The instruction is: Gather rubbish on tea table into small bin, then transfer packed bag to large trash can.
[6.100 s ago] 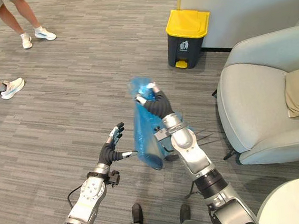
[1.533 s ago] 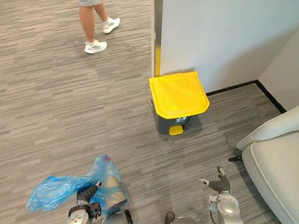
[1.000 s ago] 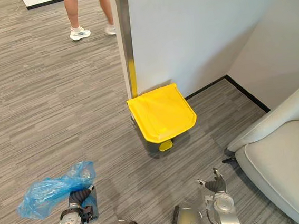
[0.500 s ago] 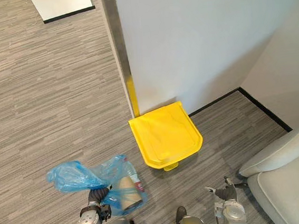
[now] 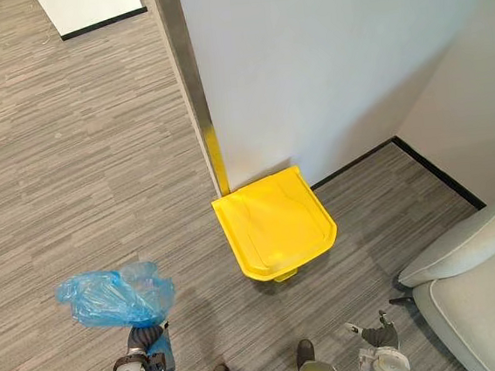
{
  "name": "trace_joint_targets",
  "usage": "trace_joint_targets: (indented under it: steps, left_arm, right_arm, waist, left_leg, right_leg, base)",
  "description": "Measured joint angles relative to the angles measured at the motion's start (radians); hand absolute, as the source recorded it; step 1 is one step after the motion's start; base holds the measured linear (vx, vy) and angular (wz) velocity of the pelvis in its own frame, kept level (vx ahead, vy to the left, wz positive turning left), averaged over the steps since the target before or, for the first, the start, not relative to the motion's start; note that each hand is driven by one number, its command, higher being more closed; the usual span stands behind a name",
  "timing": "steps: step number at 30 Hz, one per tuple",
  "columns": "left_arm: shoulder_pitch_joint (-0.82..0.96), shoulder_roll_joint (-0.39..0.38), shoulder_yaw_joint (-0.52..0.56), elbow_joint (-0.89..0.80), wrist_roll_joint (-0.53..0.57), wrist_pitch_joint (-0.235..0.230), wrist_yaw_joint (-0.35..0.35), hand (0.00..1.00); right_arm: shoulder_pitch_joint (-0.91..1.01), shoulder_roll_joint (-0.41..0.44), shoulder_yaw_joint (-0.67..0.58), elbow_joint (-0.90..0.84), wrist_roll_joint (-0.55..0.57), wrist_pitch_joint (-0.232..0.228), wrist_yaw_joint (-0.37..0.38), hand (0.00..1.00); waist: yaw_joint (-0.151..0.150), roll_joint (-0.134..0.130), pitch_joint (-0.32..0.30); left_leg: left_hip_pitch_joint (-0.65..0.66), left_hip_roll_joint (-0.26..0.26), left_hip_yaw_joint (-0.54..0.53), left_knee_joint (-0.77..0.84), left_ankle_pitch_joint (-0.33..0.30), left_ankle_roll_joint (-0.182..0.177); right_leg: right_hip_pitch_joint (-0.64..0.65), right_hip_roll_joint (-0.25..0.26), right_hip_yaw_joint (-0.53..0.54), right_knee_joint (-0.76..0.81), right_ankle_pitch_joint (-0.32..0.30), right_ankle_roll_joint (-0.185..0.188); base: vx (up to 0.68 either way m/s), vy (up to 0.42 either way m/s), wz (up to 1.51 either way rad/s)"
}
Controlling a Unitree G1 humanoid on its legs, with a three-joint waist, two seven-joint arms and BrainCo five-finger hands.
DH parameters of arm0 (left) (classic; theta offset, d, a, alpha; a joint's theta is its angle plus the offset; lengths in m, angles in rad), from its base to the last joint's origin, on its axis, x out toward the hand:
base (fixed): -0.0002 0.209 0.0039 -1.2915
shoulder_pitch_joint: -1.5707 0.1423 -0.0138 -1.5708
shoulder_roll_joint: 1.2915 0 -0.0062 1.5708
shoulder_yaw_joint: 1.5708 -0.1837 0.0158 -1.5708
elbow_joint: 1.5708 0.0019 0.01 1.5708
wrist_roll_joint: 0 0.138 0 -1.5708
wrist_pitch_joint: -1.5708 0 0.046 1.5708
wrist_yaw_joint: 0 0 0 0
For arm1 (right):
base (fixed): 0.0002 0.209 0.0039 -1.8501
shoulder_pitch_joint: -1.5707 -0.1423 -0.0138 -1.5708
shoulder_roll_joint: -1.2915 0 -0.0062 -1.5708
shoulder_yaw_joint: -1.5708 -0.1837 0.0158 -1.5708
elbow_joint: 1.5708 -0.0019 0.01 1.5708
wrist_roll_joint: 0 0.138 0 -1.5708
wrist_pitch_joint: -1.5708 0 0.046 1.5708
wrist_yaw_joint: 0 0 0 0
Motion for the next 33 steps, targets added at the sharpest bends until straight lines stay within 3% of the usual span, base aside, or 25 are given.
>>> trace_joint_targets:
  steps: [4, 6, 8, 9, 10, 12, 13, 15, 16, 17, 18, 19, 20, 22, 24, 28, 29, 32, 33]
  left_arm:
    - [0.000, 0.001, -0.001, -0.002, 0.000, 0.000, -0.003, 1.00]
    - [0.004, -0.006, -0.003, -0.005, 0.000, 0.000, -0.004, 1.00]
    - [-0.002, -0.010, -0.017, -0.008, 0.000, 0.000, -0.006, 1.00]
    - [-0.007, -0.009, -0.017, -0.012, -0.001, 0.000, -0.006, 1.00]
    - [-0.006, -0.006, -0.018, -0.029, -0.001, 0.000, -0.003, 1.00]
    - [-0.026, 0.009, -0.020, -0.041, -0.001, 0.000, 0.002, 1.00]
    - [-0.053, 0.024, -0.027, -0.039, -0.001, 0.001, 0.001, 1.00]
    - [-0.095, 0.032, -0.028, -0.035, -0.001, 0.001, 0.005, 1.00]
    - [-0.103, 0.025, -0.027, -0.026, -0.001, 0.001, 0.021, 1.00]
    - [-0.109, 0.014, -0.029, -0.017, -0.002, 0.001, 0.026, 1.00]
    - [-0.116, 0.004, -0.033, -0.016, -0.002, 0.001, 0.035, 1.00]
    - [-0.127, 0.011, -0.044, -0.016, -0.002, 0.000, 0.038, 1.00]
    - [-0.140, 0.015, -0.044, -0.016, -0.002, 0.000, 0.041, 1.00]
    - [-0.136, 0.014, -0.013, -0.016, -0.002, -0.001, 0.044, 1.00]
    - [-0.135, 0.031, -0.004, -0.013, -0.011, -0.001, 0.045, 1.00]
    - [-0.178, -0.015, -0.008, -0.012, -0.011, -0.001, 0.039, 1.00]
    - [-0.176, -0.012, -0.015, -0.013, -0.011, -0.001, 0.037, 1.00]
    - [-0.172, -0.010, -0.023, -0.018, -0.010, -0.001, 0.034, 1.00]
    - [-0.165, -0.010, -0.024, -0.037, -0.009, -0.002, 0.030, 1.00]
  right_arm:
    - [-0.042, -0.002, 0.018, 0.000, -0.002, 0.003, 0.000, 0.00]
    - [-0.061, -0.010, 0.034, -0.007, -0.006, 0.005, -0.001, 0.00]
    - [-0.055, -0.009, 0.047, -0.021, -0.006, 0.010, -0.001, 0.00]
    - [-0.055, -0.006, 0.047, -0.021, -0.006, 0.013, -0.001, 0.00]
    - [-0.045, 0.003, 0.046, -0.023, -0.006, 0.014, -0.001, 0.00]
    - [-0.045, 0.012, 0.046, -0.024, -0.006, 0.015, -0.001, 0.00]
    - [-0.044, 0.011, 0.045, -0.024, -0.006, 0.015, -0.002, 0.00]
    - [-0.044, 0.010, 0.036, -0.022, -0.006, 0.018, -0.003, 0.00]
    - [-0.034, 0.004, 0.034, -0.021, -0.006, 0.026, -0.006, 0.00]
    - [-0.035, -0.008, 0.034, -0.023, -0.006, 0.027, -0.006, 0.00]
    - [-0.037, -0.027, 0.034, -0.024, -0.005, 0.027, -0.005, 0.00]
    - [-0.040, -0.035, 0.018, -0.028, -0.005, 0.027, -0.004, 0.00]
    - [-0.040, -0.033, -0.008, -0.041, 0.002, 0.029, -0.004, 0.00]
    - [-0.067, -0.029, -0.038, -0.062, 0.014, 0.031, -0.004, 0.00]
    - [-0.085, -0.016, -0.050, -0.065, 0.041, 0.021, -0.002, 0.00]
    - [-0.099, -0.013, -0.066, -0.061, 0.073, 0.012, -0.003, 0.00]
    - [-0.098, -0.002, -0.040, -0.060, 0.073, 0.012, -0.003, 0.00]
    - [-0.101, 0.014, 0.051, -0.062, 0.070, 0.013, -0.001, 0.00]
    - [-0.119, 0.015, 0.113, -0.066, 0.069, 0.013, 0.000, 0.00]
  waist:
    - [0.003, -0.011, 0.001]
    - [0.006, -0.012, 0.009]
    - [0.000, -0.019, 0.028]
    - [0.000, -0.024, 0.038]
    - [0.003, -0.013, 0.055]
    - [0.017, -0.026, 0.069]
    - [0.016, -0.042, 0.082]
    - [-0.002, -0.071, 0.118]
    - [-0.004, -0.069, 0.125]
    - [-0.004, -0.047, 0.133]
    - [0.001, -0.021, 0.142]
    - [0.000, -0.001, 0.139]
    - [-0.001, 0.002, 0.139]
    - [0.008, 0.029, 0.133]
    - [0.011, 0.028, 0.127]
    - [-0.022, 0.022, 0.117]
    - [-0.033, 0.017, 0.113]
    - [-0.031, -0.002, 0.102]
    - [-0.029, -0.007, 0.099]
  left_leg:
    - [-0.056, 0.004, -0.007, 0.071, -0.038, 0.017]
    - [-0.089, 0.008, -0.030, 0.160, -0.100, 0.028]
    - [-0.084, 0.001, -0.082, 0.235, -0.178, 0.060]
    - [-0.063, -0.004, -0.087, 0.238, -0.184, 0.069]
    - [-0.046, 0.008, -0.099, 0.257, -0.202, 0.079]
    - [-0.035, 0.018, -0.115, 0.290, -0.234, 0.082]
    - [-0.033, 0.009, -0.137, 0.316, -0.257, 0.079]
    - [-0.030, -0.016, -0.180, 0.379, -0.296, 0.063]
    - [-0.011, -0.020, -0.221, 0.432, -0.348, 0.043]
    - [0.002, -0.007, -0.243, 0.445, -0.371, 0.036]
    - [0.024, 0.010, -0.275, 0.441, -0.393, 0.028]
    - [0.026, 0.018, -0.309, 0.417, -0.399, 0.016]
    - [0.041, 0.017, -0.329, 0.371, -0.393, 0.007]
    - [0.065, 0.063, -0.339, 0.325, -0.334, -0.027]
    - [0.061, 0.093, -0.360, 0.334, -0.281, -0.058]
    - [0.096, 0.109, -0.352, 0.199, -0.226, -0.083]
    - [0.097, 0.108, -0.344, 0.174, -0.226, -0.083]
    - [0.058, 0.110, -0.340, 0.170, -0.228, -0.079]
    - [0.028, 0.111, -0.343, 0.170, -0.240, -0.063]
  right_leg:
    - [-0.031, -0.002, 0.014, -0.004, 0.015, 0.003]
    - [-0.077, -0.016, 0.016, 0.105, -0.046, 0.019]
    - [-0.140, -0.063, 0.007, 0.367, -0.117, 0.056]
    - [-0.184, -0.071, 0.001, 0.462, -0.121, 0.062]
    - [-0.227, -0.066, -0.012, 0.522, -0.165, 0.042]
    - [-0.289, -0.057, -0.039, 0.436, -0.152, 0.036]
    - [-0.316, -0.062, -0.048, 0.281, -0.090, 0.067]
    - [-0.329, -0.087, -0.044, 0.165, -0.060, 0.097]
    - [-0.328, -0.081, 0.003, 0.167, -0.025, 0.091]
    - [-0.323, -0.071, 0.010, 0.204, -0.005, 0.095]
    - [-0.329, -0.053, 0.014, 0.273, -0.039, 0.108]
    - [-0.364, -0.045, 0.034, 0.367, -0.108, 0.120]
    - [-0.387, -0.044, 0.034, 0.427, -0.137, 0.096]
    - [-0.390, -0.013, 0.000, 0.448, -0.181, 0.081]
    - [-0.377, 0.023, -0.014, 0.438, -0.186, 0.072]
    - [-0.372, 0.033, -0.025, 0.387, -0.179, 0.045]
    - [-0.373, 0.033, -0.032, 0.372, -0.169, 0.048]
    - [-0.385, 0.033, -0.038, 0.334, -0.141, 0.044]
    - [-0.404, 0.034, -0.041, 0.319, -0.131, 0.044]
  base:
    - [-0.03, 0.028, -0.13]
    - [-0.05, 0.093, -0.07]
    - [-0.05, 0.136, 0.38]
    - [0.04, 0.111, 0.36]
    - [0.08, 0.085, 0.17]
    - [0.12, 0.023, 0.27]
    - [0.16, -0.026, 0.58]
    - [0.22, -0.108, 1.00]
    - [0.28, -0.166, 0.98]
    - [0.30, -0.143, 0.63]
    - [0.40, -0.171, 0.49]
    - [0.41, -0.181, 0.60]
    - [0.41, -0.202, 0.57]
    - [0.46, -0.193, -0.01]
    - [0.41, -0.215, -0.28]
    - [0.18, -0.119, 0.01]
    - [-0.03, -0.015, 0.14]
    - [-0.14, -0.005, 0.18]
    - [-0.23, -0.040, 0.29]
